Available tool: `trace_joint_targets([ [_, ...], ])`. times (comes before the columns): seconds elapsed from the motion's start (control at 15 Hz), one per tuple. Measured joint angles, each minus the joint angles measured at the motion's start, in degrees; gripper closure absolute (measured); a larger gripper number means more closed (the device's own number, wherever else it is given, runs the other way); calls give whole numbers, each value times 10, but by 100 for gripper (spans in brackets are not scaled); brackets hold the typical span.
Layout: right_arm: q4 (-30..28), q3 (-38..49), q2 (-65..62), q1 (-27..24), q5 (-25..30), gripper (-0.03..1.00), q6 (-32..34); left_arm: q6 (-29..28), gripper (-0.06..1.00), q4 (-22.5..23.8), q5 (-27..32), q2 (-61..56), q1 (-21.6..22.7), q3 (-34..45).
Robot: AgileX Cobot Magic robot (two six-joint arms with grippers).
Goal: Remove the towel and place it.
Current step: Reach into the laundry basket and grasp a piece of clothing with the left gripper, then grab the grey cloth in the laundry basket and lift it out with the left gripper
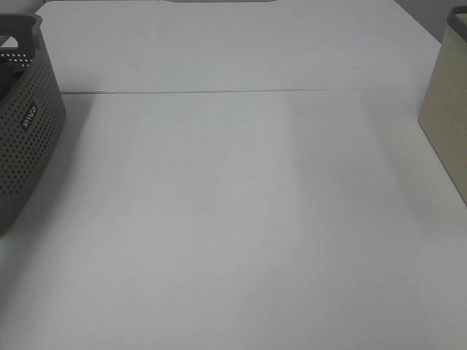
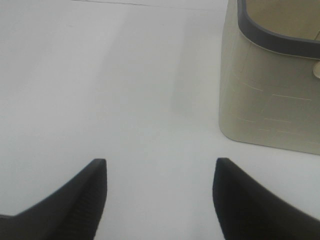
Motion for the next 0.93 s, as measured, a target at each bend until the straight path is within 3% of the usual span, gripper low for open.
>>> trace_joint_targets([
  [0.33,0,0,0,0,0,36,0,5,-3,13,-55,57,0,0],
  [0.47,0,0,0,0,0,36,0,6,5,13,-56,58,0,0],
  [0.53,0,0,0,0,0,36,0,6,16,13,-56,58,0,0],
  [0.73,0,0,0,0,0,36,0,-10,74,14,-56,58,0,0],
  [0.8,0,0,0,0,0,36,0,-26,87,14,-56,58,0,0],
  [0.93,0,0,0,0,0,36,0,-57,94,14,-52,58,0,0],
])
